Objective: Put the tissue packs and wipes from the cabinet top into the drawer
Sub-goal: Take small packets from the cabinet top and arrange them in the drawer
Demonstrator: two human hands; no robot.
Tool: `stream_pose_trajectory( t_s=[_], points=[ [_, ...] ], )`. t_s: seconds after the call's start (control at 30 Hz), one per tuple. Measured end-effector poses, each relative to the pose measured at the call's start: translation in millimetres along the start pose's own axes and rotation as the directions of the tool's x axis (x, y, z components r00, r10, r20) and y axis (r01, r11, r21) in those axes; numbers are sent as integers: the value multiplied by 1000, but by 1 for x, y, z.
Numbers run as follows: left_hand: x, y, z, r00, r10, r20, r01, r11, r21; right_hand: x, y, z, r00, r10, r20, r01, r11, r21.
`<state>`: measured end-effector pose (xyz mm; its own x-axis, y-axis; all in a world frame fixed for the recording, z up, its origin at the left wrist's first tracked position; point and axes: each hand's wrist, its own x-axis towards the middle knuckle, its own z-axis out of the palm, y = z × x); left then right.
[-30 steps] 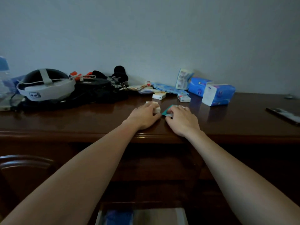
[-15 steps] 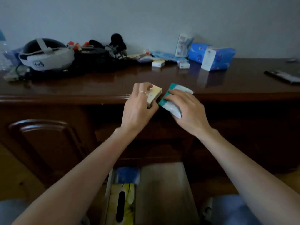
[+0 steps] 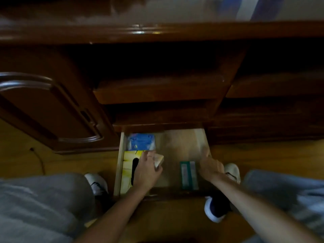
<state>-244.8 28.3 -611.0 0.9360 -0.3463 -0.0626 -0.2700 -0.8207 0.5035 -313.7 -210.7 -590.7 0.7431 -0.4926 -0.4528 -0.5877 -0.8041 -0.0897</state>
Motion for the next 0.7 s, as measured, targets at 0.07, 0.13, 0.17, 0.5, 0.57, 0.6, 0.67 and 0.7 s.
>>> stream_pose_trajectory(
  t_s=[0.07, 0.13, 0.17, 0.5, 0.57, 0.6, 0.67, 0.7],
  points=[
    [0, -1, 16, 991, 43, 127, -77, 958, 277, 4, -12, 8, 999, -15, -53, 19, 997, 75],
    [-3, -3, 27, 948, 19, 319, -205, 803, 560, 10, -27, 6, 995, -69, -74, 80, 985, 152],
    [-5, -4, 31, 929, -9, 370, -240, 747, 620, 12, -33, 4, 991, -103, -88, 117, 980, 164],
    [56, 53, -86, 945, 308, -107, -278, 934, 224, 9, -58, -92, 862, -206, -464, 360, 893, 271],
    [76, 86, -144, 829, 440, -344, -397, 898, 191, 0, -67, -144, 682, -142, -717, 474, 832, 287],
    [83, 103, -173, 757, 486, -436, -446, 873, 198, -6, -71, -171, 589, -108, -801, 539, 791, 290],
    [92, 136, -228, 625, 555, -548, -527, 819, 228, -22, -76, -225, 426, -70, -902, 647, 721, 249],
    [96, 152, -251, 563, 585, -583, -560, 789, 251, -29, -77, -251, 359, -59, -932, 672, 709, 214]
  ],
)
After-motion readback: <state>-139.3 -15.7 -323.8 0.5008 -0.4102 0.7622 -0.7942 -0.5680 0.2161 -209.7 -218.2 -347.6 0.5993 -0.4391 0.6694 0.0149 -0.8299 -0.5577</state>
